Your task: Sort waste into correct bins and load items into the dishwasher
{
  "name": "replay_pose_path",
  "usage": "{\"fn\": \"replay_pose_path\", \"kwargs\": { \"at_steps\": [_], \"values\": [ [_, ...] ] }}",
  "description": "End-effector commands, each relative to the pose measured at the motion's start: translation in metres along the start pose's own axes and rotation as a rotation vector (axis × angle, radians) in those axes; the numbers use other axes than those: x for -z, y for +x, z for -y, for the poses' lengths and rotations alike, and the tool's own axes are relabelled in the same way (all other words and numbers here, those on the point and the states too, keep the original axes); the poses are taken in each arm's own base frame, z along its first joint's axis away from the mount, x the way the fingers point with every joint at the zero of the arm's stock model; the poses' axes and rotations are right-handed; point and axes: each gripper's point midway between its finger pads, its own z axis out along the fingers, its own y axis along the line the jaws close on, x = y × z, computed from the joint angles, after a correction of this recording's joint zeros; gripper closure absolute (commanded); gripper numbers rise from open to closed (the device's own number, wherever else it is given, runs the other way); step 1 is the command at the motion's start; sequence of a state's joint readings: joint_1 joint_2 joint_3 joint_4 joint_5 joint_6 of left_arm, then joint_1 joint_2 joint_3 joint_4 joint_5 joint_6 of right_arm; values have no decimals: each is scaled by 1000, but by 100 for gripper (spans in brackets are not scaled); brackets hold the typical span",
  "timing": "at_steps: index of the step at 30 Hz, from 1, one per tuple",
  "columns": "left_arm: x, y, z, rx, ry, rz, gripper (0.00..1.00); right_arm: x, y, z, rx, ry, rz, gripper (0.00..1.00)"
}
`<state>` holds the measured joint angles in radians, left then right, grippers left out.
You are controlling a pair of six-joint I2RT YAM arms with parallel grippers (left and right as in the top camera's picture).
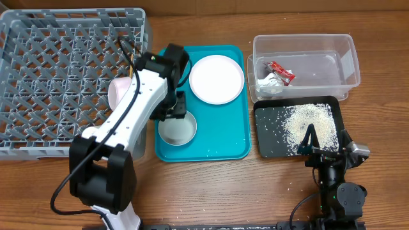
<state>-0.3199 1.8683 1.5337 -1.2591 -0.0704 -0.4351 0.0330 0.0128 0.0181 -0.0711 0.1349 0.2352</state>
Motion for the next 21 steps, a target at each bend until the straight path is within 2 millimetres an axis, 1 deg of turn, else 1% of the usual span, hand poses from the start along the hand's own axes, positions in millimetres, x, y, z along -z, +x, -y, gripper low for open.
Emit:
{"fn": "replay_pose_path", "kwargs": {
  "at_steps": [1,3,5,7,8,9,10,11,12,13,15,17,19,21],
  "values": [
    [-31,-2,-20,66,-12,-18,51,0,1,1,-1,1,4,0],
    [-45,-3,-24,74,0,-9,55,0,1,1,-1,1,4,0],
    [-57,-2,-18,27,46,-8,58,0,1,1,-1,1,4,0],
    [-68,4,-9,-41,89,-17,60,0,1,1,-1,1,4,0],
    [-72,8,-9,-49,88,-25,61,0,1,1,-1,1,4,0],
    [-76,13,-10,-52,84,-34,65,0,1,1,-1,1,4,0],
    [-78,15,-10,-53,82,-40,72,0,1,1,-1,1,4,0],
    [-80,18,-11,-53,80,-51,88,0,1,1,-1,1,4,0],
    [-80,19,-11,-52,81,-56,96,0,1,1,-1,1,4,0],
    [-78,19,-9,-51,90,-56,96,0,1,1,-1,1,4,0],
    [-70,16,-5,-48,114,-53,96,0,1,1,-1,1,4,0],
    [-51,7,-3,-44,133,-36,96,0,1,1,-1,1,4,0],
    [-21,-5,-6,-44,119,6,96,0,1,1,-1,2,5,0],
    [14,-17,-19,-28,56,70,96,0,1,1,-1,1,4,0]
  ]
}}
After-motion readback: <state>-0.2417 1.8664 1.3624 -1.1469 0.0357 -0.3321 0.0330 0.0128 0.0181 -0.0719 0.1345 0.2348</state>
